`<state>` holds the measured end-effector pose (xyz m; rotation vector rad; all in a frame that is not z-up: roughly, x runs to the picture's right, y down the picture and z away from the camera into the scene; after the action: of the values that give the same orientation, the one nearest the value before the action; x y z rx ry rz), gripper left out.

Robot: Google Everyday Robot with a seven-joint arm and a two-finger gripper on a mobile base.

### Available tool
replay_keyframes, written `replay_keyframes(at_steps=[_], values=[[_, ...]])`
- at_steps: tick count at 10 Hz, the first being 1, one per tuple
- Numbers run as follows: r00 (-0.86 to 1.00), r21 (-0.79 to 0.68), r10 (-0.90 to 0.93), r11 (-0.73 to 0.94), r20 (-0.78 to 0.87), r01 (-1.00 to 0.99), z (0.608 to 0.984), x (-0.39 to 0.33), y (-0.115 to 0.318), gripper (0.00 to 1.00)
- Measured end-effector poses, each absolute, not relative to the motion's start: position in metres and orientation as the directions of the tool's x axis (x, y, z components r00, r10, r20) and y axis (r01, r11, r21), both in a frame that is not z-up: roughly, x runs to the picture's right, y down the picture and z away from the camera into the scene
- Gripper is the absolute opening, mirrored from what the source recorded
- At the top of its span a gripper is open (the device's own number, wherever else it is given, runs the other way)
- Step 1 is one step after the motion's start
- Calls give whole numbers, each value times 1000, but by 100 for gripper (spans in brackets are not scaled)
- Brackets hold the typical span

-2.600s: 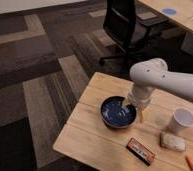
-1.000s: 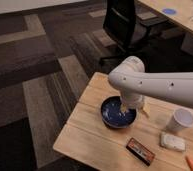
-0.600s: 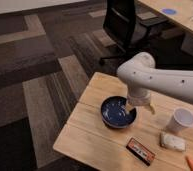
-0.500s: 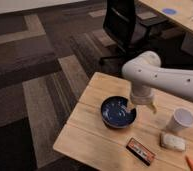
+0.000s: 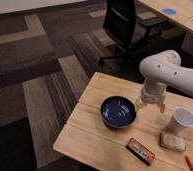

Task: Place the white sponge in the ceramic bowl

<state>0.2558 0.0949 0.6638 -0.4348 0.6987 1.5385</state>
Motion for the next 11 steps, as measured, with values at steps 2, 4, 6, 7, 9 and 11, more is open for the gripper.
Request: replay_keyframes(at_steps=[2,4,6,7,9,11], values=[[33,76,740,114,-672,-991,658,265,125,65],[257,-94,707,261,-659,-961,649,274,149,65],[438,-228,647,385,-625,-894,644,286,158,65],[594,-340,558,496,-580,-799,640,298,164,65],[723,-432,449,591,-525,-681,637,312,170,65],[739,-444,435,602,-515,-664,637,312,170,65]])
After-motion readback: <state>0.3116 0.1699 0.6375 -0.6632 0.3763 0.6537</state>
